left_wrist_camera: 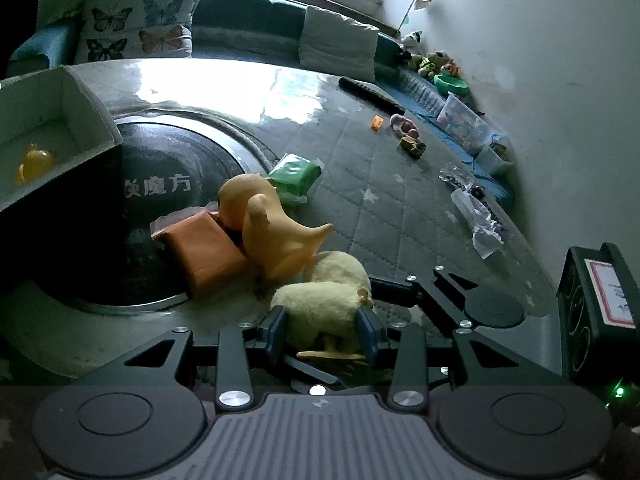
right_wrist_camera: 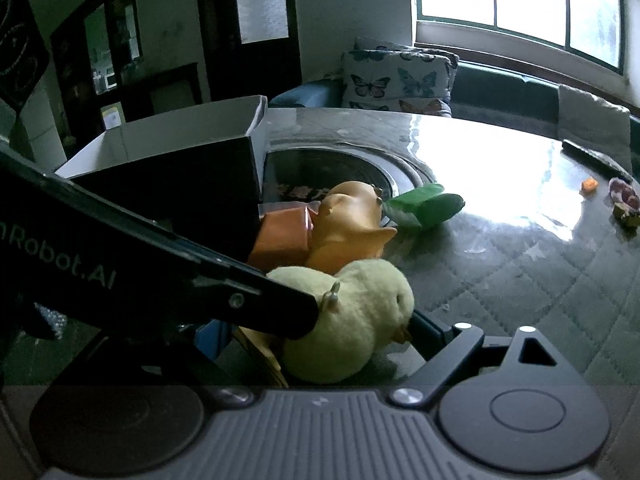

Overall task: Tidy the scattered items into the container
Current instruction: 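Lift the green plush chick with both grippers over the white box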

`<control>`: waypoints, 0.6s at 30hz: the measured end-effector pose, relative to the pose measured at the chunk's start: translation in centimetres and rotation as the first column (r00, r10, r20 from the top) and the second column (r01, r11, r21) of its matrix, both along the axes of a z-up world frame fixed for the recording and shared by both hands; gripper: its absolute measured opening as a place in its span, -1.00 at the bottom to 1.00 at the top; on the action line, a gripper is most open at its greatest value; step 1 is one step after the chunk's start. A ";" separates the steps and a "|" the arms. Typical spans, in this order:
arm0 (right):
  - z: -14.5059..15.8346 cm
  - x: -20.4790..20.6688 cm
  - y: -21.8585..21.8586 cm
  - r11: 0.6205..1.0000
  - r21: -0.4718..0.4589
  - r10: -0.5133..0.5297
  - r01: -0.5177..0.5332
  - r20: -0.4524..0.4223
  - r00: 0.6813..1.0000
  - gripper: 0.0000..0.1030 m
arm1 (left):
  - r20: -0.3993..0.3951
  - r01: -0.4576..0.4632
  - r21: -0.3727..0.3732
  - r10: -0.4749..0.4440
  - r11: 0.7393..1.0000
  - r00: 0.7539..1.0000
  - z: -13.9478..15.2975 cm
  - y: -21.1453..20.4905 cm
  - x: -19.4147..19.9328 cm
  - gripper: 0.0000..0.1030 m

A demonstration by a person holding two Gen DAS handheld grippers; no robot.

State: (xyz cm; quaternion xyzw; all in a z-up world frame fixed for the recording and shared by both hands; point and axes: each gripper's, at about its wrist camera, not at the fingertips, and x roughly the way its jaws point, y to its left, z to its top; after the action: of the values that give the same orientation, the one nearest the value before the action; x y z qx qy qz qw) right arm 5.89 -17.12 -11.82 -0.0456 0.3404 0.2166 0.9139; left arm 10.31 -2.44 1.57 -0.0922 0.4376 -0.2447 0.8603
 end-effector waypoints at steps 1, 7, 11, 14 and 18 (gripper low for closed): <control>0.2 -0.1 0.1 1.000 -0.004 0.001 -0.001 0.003 1.000 0.79 | 0.003 0.001 -0.001 -0.001 1.000 1.000 0.1 0.1 -0.1 -0.19; 1.9 -0.5 1.1 1.000 -0.008 0.022 -0.021 0.040 0.999 0.79 | 0.055 0.001 0.004 -0.001 1.000 0.998 2.0 1.2 -0.9 -0.19; 3.6 0.0 2.8 0.998 -0.011 0.066 -0.065 0.086 0.994 0.79 | 0.111 -0.036 0.015 0.034 0.999 0.993 3.7 2.9 -1.2 -0.19; 4.6 0.8 4.6 0.994 -0.018 0.108 -0.107 0.121 0.987 0.79 | 0.144 -0.082 0.013 0.080 0.997 0.986 4.8 4.9 -0.9 -0.19; 6.0 2.4 7.8 0.984 -0.031 0.178 -0.176 0.171 0.969 0.79 | 0.177 -0.153 0.008 0.149 0.988 0.973 6.1 8.0 0.0 -0.19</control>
State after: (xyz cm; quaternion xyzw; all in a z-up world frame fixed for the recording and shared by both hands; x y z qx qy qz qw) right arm 8.30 -9.28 -5.78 -0.1014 0.2557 0.2899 0.9167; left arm 10.28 5.56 7.67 -0.0939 0.3542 -0.1811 0.9127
